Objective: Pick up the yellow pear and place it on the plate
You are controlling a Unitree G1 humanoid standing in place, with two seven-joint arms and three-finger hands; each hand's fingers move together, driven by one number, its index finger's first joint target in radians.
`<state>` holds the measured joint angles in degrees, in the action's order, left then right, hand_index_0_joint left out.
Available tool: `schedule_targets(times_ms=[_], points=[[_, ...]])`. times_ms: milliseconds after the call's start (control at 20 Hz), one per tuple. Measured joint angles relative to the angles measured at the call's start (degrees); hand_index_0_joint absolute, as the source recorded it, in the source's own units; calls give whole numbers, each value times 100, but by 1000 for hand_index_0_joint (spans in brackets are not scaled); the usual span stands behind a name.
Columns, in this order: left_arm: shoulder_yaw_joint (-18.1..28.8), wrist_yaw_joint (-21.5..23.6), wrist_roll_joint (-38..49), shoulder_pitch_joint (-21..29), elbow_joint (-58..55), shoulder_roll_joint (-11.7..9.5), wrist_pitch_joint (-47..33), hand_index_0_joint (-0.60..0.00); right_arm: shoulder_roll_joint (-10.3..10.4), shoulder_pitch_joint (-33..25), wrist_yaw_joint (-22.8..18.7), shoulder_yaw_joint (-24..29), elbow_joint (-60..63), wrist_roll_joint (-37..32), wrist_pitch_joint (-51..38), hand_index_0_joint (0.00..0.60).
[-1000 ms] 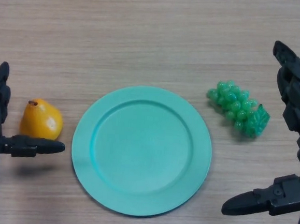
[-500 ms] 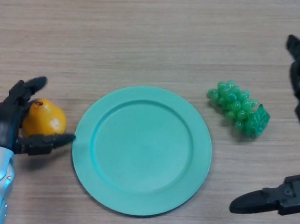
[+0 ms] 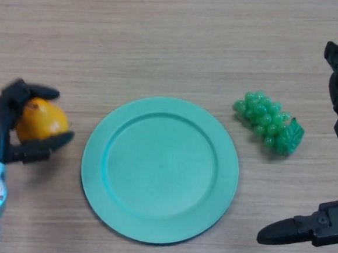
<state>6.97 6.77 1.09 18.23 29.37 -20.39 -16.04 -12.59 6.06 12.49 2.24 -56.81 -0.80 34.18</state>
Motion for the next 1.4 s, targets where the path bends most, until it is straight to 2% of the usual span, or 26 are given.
schedule_targets(times_ms=[50, 100, 150, 200, 250, 300, 350, 400, 500, 600, 650, 700, 750, 900, 1000, 1100, 1150, 1200, 1250, 1400], points=[[76, 1, 3, -40, -238, 0, 136, -600, -2, -1, 0, -19, 0, -1, 3, 351], [69, 0, 9, -138, -601, 10, 389, -600, -8, -10, -1, -19, 0, -2, 8, 450], [38, -87, 16, -350, -1399, 112, 927, -600, -69, -32, -40, -23, 1, -32, 16, 600], [-6, -283, 19, -562, -2164, 339, 1273, -600, -160, -51, -106, -13, -5, -109, 21, 600], [-299, -433, 65, -702, -2705, 628, 1256, -600, -210, -113, -140, -16, -4, -110, 22, 600], [-578, -606, 63, -803, -2968, 756, 1393, -600, -209, -143, -140, -16, -7, -187, 22, 600], [-985, -857, 42, -916, -3116, 909, 1610, -600, -209, -151, -137, -41, -7, -211, 22, 499], [-1197, -908, 20, -970, -3114, 967, 1763, -600, -208, -149, -137, -38, -8, -205, 22, 580], [-1495, -906, -63, -1129, -3067, 1048, 1895, -600, -198, -98, -138, 46, -7, -204, 22, 600], [-1514, -870, -288, -1171, -2975, 1032, 1908, -600, -100, -96, -139, 108, -7, -202, 22, 400], [-1497, -851, -275, -1170, -2940, 1025, 1908, -600, -94, -97, -138, 106, -7, -202, 22, 249], [-1497, -850, -273, -1169, -2865, 1024, 1907, -600, -94, -98, -138, 106, -8, -202, 22, 150], [-1504, -850, -273, -1170, -2691, 1024, 1907, -600, -96, -99, -139, 107, -7, -202, 22, 0], [-1522, -852, -285, -1193, -2498, 1025, 2045, -600, -77, -102, -139, 127, -8, -180, 21, 0], [-1522, -852, -681, -1167, -2498, 1026, 2085, -600, 6, -114, -139, 134, -7, -173, 21, 0], [-1519, -853, -710, -1138, -2501, 1026, 2151, -400, 5, -150, -139, 127, -8, -54, 21, 0], [-1518, -856, -716, -1142, -2522, 1026, 2189, -248, 5, -156, -139, 128, -7, -18, 21, 0], [-1517, -857, -748, -1165, -2612, 1026, 2233, -149, 5, -156, -139, 128, -7, -18, 21, 0], [-1504, -874, -1003, -1233, -2867, 1027, 2281, 0, 6, -161, -139, 121, -5, -18, 21, 0], [-1374, -978, -1169, -1489, -3899, 1026, 2652, 0, 7, -212, -139, -14, 49, -1, 20, 0]])
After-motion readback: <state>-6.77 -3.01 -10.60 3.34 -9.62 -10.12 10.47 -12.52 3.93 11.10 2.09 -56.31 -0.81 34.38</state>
